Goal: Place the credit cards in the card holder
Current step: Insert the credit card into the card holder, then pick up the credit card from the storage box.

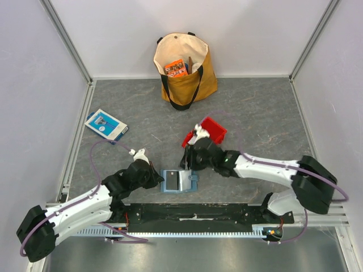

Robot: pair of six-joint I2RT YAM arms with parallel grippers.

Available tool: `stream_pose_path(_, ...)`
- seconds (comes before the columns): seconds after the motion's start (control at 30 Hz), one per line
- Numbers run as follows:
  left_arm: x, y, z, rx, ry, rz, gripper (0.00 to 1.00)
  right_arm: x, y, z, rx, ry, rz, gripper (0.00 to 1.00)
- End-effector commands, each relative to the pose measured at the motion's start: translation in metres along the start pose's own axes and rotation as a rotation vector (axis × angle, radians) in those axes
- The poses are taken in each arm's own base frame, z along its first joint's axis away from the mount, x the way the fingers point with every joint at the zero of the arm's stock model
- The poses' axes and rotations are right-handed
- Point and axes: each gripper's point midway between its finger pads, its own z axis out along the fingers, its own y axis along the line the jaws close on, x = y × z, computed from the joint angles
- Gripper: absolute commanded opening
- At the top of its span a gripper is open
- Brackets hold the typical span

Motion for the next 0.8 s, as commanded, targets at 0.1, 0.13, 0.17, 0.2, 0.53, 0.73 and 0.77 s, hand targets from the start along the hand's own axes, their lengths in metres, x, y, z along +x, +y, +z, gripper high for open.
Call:
stream_pose_path(0.1,-0.002,0.005,0.006,-0.037,0.0,0.06,0.02,-0.164,-0.03,-0.067,0.174,-0.308,-0.162,0.59)
stream_pose_path(0.13,-0.003,0.003,0.006,-0.035,0.0,0.065,0.02,-0.177,-0.036,-0.07,0.188,-0.314,-0.177,0.6)
stream_pose_path(0.17,-0.004,0.001,0.006,-0.032,-0.001,0.07,0.02,-0.185,-0.043,-0.068,0.192,-0.304,-0.19,0.63)
stream_pose_path(0.2,-0.005,-0.001,0.006,-0.024,-0.003,0.076,0.02,-0.192,-0.049,-0.066,0.19,-0.29,-0.203,0.65)
stream_pose_path(0.53,-0.015,-0.017,0.004,0.012,-0.015,0.101,0.02,-0.196,-0.086,-0.009,0.123,-0.098,-0.277,0.69)
stream_pose_path(0.73,-0.017,-0.022,0.005,0.021,-0.009,0.111,0.02,-0.192,-0.102,0.009,0.129,-0.058,-0.297,0.75)
stream_pose_path(0.77,-0.017,-0.022,0.006,0.018,-0.007,0.113,0.02,-0.19,-0.101,0.012,0.115,-0.046,-0.3,0.75)
